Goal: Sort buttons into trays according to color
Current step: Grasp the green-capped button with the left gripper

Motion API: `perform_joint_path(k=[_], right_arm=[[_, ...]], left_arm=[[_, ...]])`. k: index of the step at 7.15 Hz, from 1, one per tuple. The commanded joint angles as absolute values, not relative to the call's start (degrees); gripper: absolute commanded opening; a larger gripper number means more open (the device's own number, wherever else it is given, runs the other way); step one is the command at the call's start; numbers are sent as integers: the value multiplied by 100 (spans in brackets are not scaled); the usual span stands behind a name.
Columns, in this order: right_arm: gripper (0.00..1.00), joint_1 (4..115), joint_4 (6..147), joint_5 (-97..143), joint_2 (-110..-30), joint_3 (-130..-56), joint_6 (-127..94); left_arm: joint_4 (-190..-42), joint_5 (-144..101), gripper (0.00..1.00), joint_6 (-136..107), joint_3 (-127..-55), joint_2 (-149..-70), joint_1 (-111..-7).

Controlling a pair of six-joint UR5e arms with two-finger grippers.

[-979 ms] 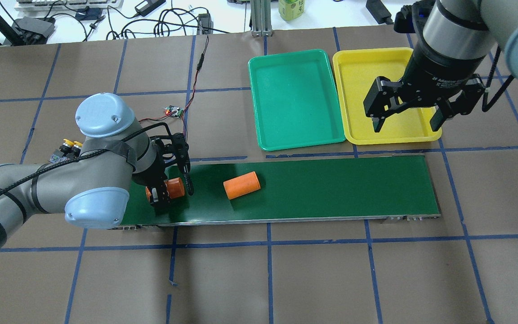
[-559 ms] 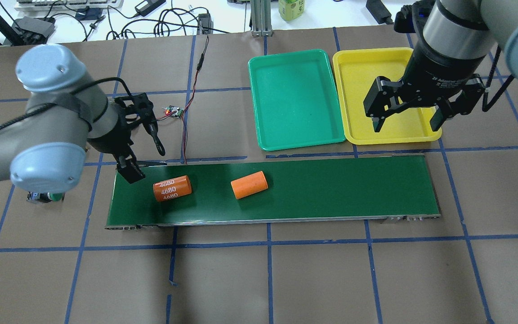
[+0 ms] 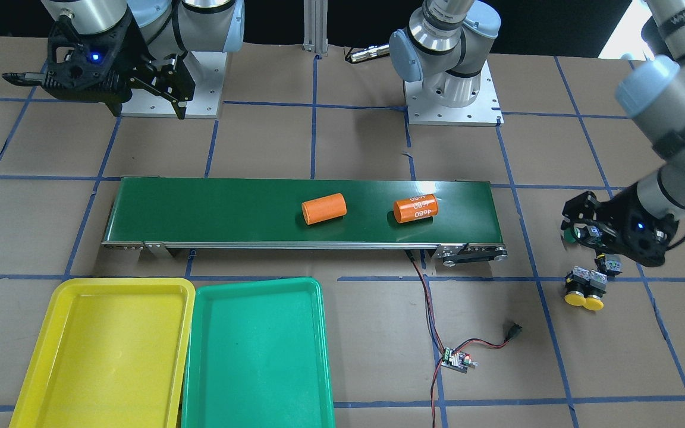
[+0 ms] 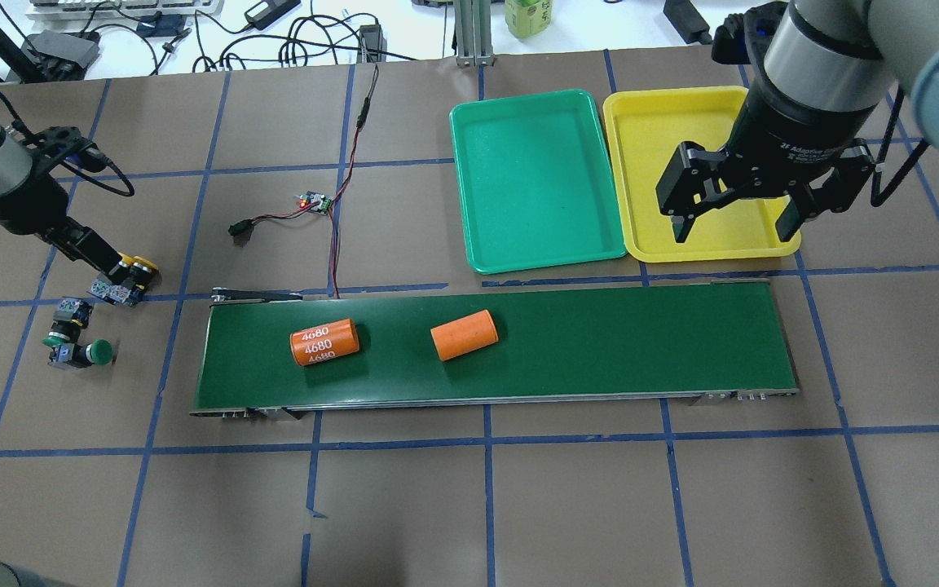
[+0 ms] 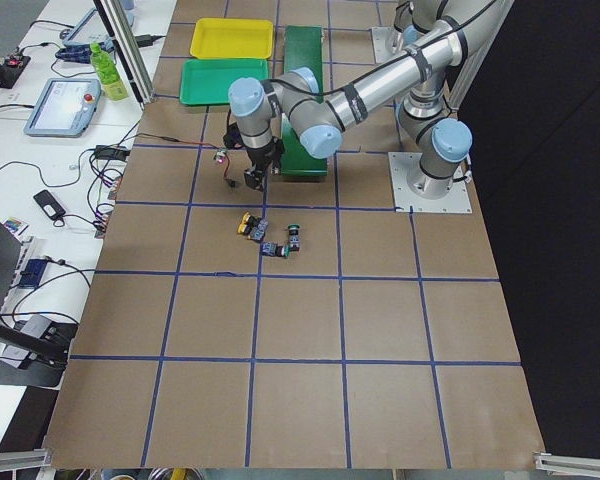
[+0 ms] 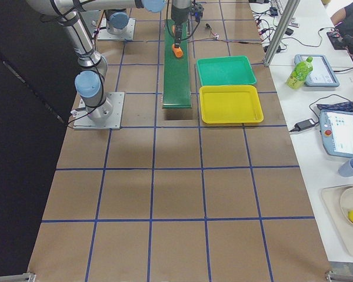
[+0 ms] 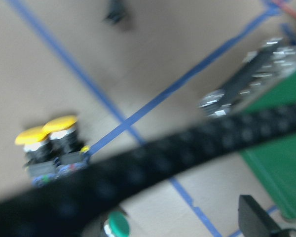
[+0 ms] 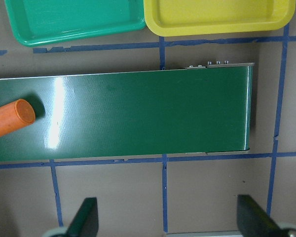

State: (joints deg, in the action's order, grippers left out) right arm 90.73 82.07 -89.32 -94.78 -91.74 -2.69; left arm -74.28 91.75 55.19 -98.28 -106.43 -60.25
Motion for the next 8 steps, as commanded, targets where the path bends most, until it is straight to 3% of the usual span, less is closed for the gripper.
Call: perform_joint_path(k=[1,4,6,8], right_arm=[[100,9079,8209,-8965,-9483,-9193,-264],[100,9079,8087,-8983,-9606,-9193,-255],[100,9088,8165,-8956,-9598,-9202,-246],[100,9088,8113,-8938,-9598,-9202,-263]], left_arm=[[-7418,9185,100,5815,-10105,-10863,-5189],[-6640,9193,100,8977,-10685,-10890,-5150],[-4929,9482,100,10670,-11501,-10934,-5150],[-4833,9431,100,10810,-11768,-10776,-5098]])
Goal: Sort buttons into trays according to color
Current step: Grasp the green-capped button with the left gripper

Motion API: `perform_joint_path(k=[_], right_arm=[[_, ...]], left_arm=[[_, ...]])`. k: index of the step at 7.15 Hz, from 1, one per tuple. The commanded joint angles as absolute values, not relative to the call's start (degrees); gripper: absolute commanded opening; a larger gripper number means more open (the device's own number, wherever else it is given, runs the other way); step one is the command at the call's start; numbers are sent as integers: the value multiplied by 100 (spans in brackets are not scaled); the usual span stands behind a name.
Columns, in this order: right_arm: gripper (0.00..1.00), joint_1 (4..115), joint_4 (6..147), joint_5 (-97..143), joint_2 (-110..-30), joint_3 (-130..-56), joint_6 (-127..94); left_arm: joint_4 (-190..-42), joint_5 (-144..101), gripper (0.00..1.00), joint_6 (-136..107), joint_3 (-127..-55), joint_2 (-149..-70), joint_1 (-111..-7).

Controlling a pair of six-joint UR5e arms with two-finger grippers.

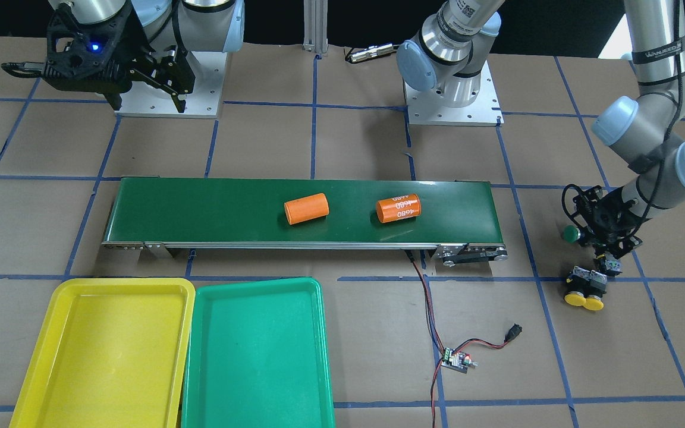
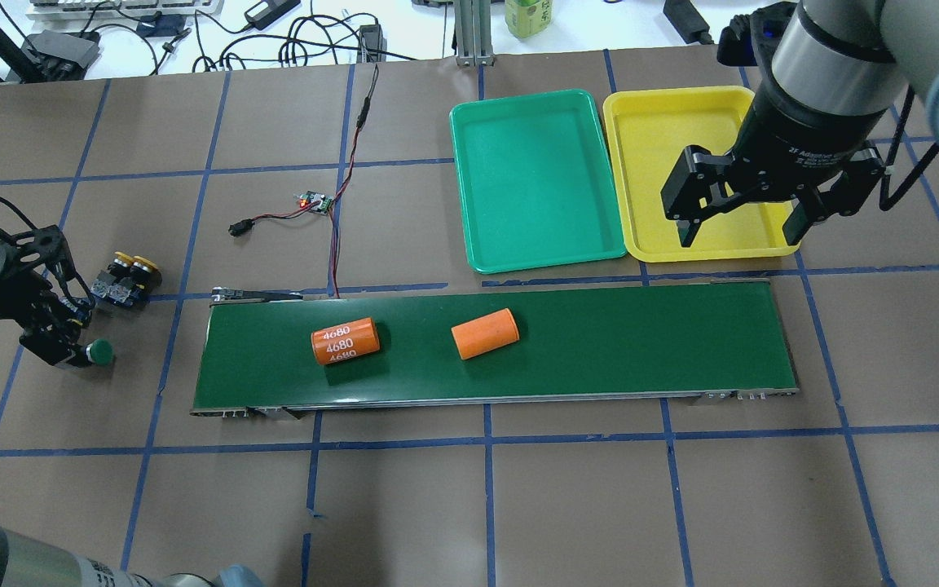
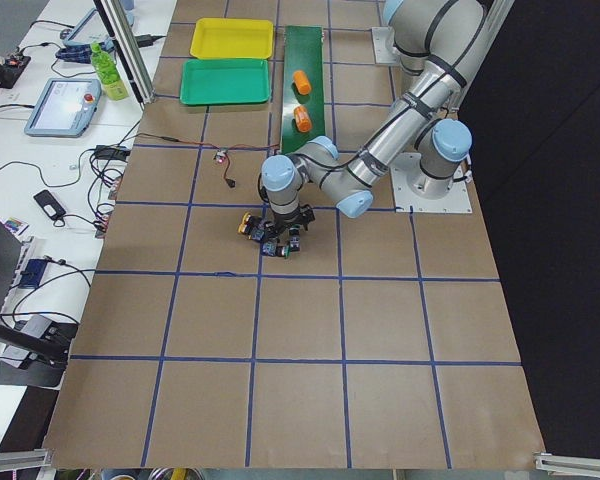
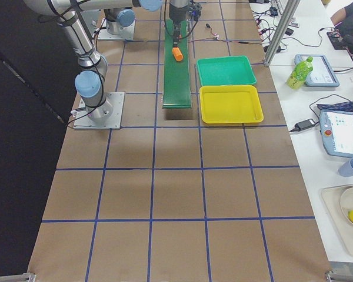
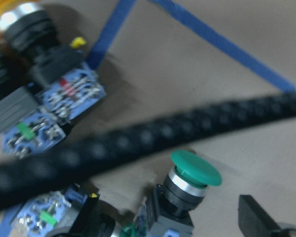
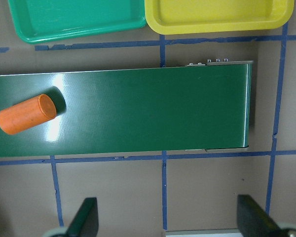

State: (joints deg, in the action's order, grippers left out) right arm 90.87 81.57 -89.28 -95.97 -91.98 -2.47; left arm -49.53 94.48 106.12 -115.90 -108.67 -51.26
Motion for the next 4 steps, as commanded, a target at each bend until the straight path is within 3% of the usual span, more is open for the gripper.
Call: perform_joint_path(k=[1,2,4], right_arm=[[100,9088,8165,-8947,-9598,-9211,-264],[100,9088,8174,-8921,-9598,-9237,-255],[100,9097,8165,-8913,-9598,-9263,-255]], left_arm=[[-4773,9248,90,10837,-11795,-10845,-5063],[-4764,9194,1,10759,-11795,-10898,-5045],[-4816,9037,0,10723,-11829,-10680,-5054]])
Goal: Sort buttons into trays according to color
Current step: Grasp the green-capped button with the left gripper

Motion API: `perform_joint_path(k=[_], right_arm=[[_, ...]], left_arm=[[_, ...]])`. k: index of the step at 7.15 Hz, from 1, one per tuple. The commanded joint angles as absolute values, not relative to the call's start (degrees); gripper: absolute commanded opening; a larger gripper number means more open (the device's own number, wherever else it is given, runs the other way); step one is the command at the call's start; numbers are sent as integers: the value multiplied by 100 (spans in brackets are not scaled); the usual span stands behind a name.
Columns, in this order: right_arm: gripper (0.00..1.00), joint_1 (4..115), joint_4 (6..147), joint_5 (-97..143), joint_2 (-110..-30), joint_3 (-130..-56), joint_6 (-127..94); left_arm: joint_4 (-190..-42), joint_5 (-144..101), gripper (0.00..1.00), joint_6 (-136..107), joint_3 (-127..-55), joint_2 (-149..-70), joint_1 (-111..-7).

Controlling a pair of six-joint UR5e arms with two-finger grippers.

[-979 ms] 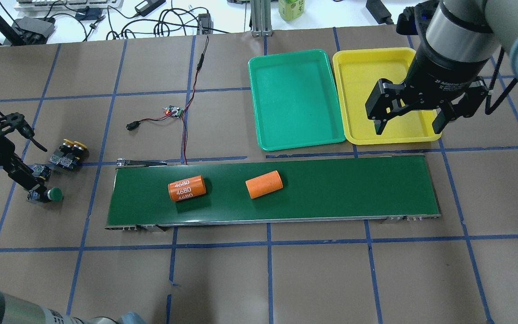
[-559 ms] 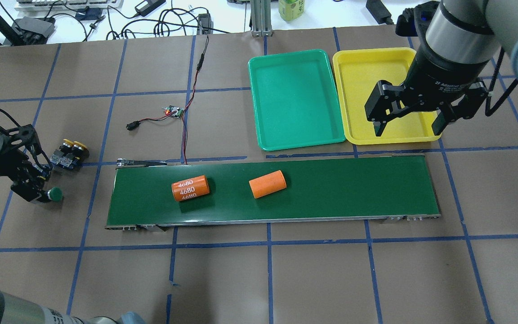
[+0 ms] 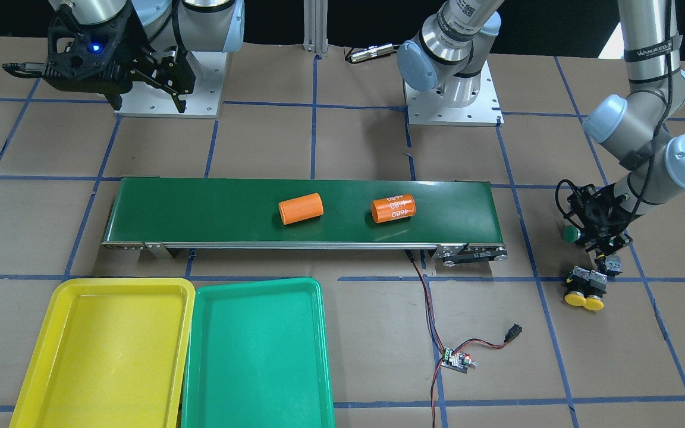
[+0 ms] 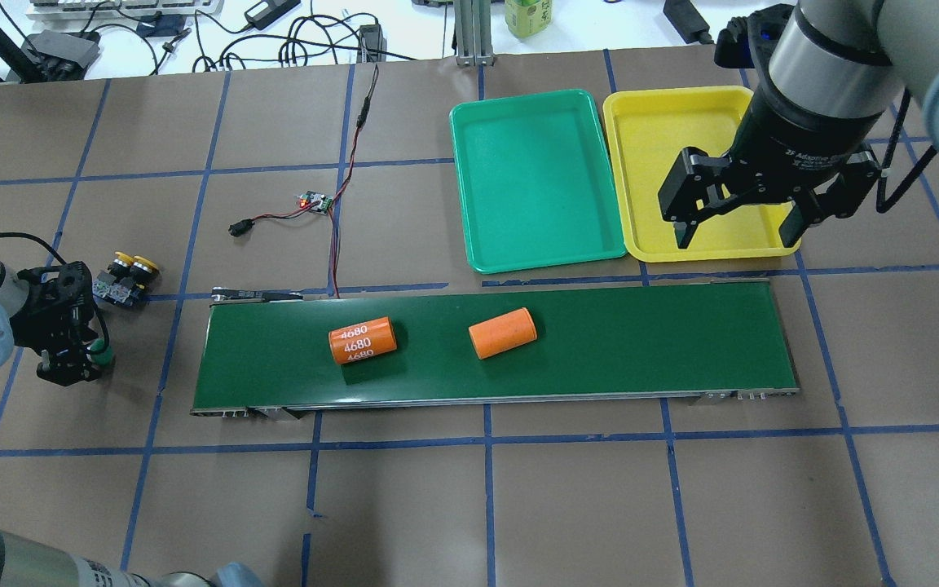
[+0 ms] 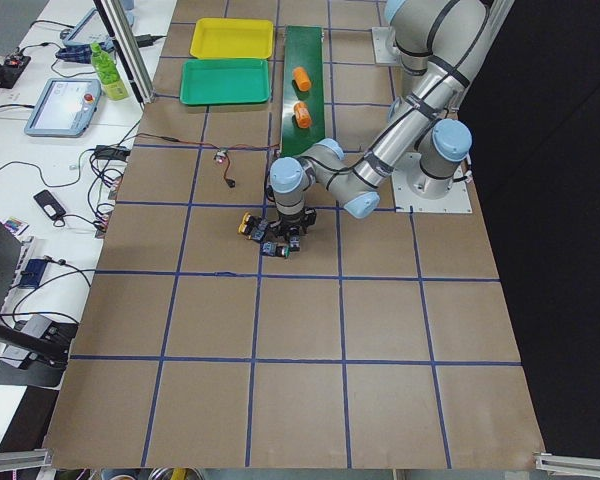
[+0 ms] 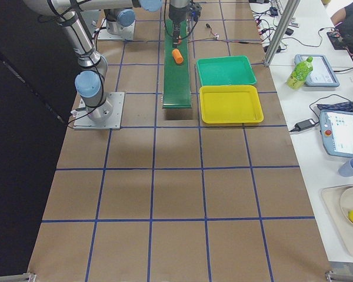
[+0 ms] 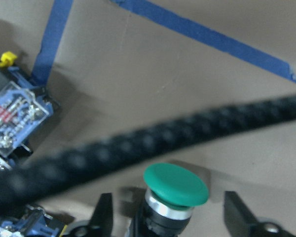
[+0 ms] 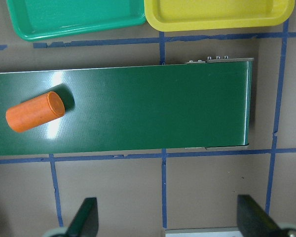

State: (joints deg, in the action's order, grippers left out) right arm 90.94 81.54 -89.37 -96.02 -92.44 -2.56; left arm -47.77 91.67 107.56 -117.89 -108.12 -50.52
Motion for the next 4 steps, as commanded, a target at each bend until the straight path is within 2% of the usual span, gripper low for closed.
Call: perform_joint_path(k=[1,4], right_arm=[[100,9097,8165,-8903,-9598,-9272,-255],[100,9097,8235,-8886,-9598,-9273,-237]], left_arm=[[-4834,8792,0,10723,-11874,-10400,-5097],[-6349,8728,0,10029,-12059,-8943,-5490]])
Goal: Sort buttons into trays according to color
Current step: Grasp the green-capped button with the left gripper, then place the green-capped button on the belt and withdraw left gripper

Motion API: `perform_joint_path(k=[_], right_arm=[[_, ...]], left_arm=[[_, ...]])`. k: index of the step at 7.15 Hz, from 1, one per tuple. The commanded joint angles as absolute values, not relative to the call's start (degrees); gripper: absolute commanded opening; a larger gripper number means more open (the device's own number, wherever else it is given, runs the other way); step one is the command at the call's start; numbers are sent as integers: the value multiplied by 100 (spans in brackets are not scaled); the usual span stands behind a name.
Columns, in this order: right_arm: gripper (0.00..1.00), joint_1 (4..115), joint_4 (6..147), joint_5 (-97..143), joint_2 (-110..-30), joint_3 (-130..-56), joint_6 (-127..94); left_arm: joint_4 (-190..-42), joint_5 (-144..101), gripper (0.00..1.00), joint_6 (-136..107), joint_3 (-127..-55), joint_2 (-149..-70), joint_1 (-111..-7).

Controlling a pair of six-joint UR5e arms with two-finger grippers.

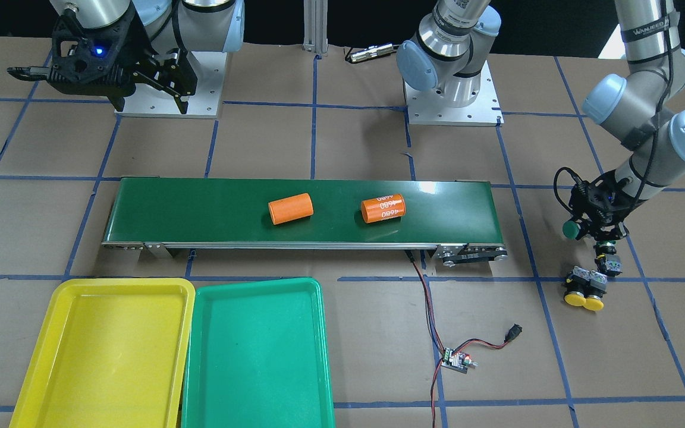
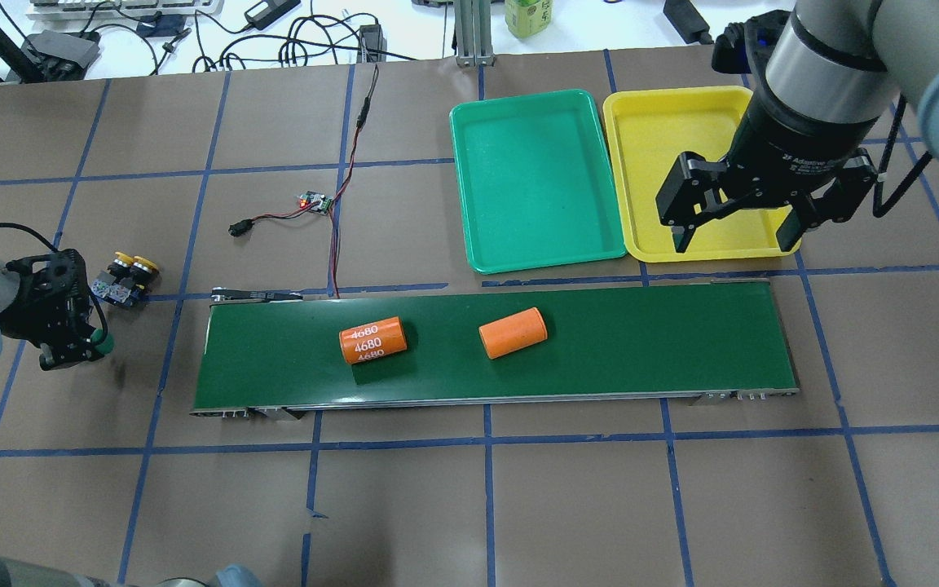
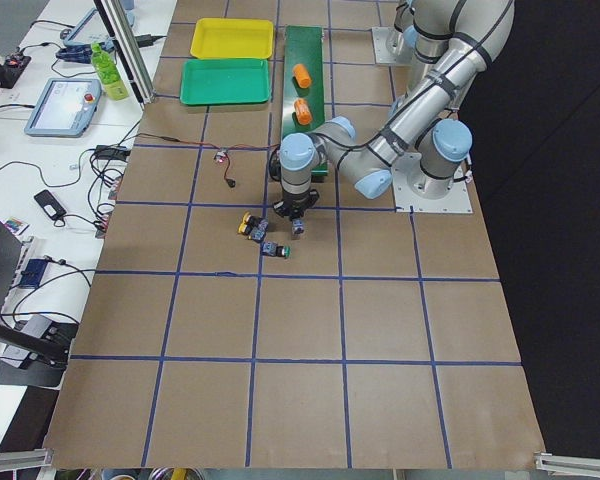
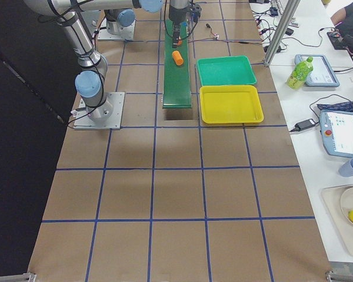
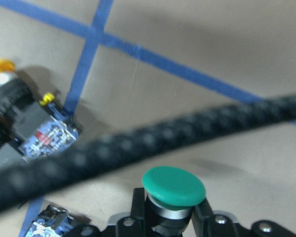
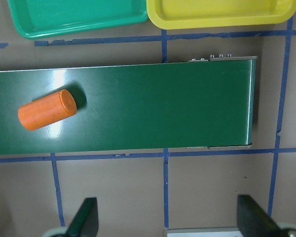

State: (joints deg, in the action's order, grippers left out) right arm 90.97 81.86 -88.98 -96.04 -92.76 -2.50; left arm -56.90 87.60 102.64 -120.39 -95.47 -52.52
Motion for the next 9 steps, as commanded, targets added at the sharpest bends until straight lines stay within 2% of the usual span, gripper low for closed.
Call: perform_joint_path(k=[1,3,5,6,7,9], right_arm=[[100,9088,8244,-8947,-9598,-9281,-263],[100,9097,8279,-8895,-9598,-9281,-255],[100,9097,8279,-8904,-9598,-9281,-255],[100,9097,8271,-8912,-9598,-9290,-255],[100,9097,8253,-8912,-9598,-9290,-264],[100,9097,8270,-8912,-9598,-9290,-264]], left_arm=[[-6563,8562,0,9550,-12111,-8712,-6111],[-6461,8569,0,8233,-12094,-8710,-7753],[-6381,8543,0,7427,-12164,-8903,-8602],[-6268,8526,52,7401,-12208,-8921,-8648],[-6241,8369,100,7061,-12286,-8930,-8657],[-6143,8429,100,6970,-12147,-8773,-8587]])
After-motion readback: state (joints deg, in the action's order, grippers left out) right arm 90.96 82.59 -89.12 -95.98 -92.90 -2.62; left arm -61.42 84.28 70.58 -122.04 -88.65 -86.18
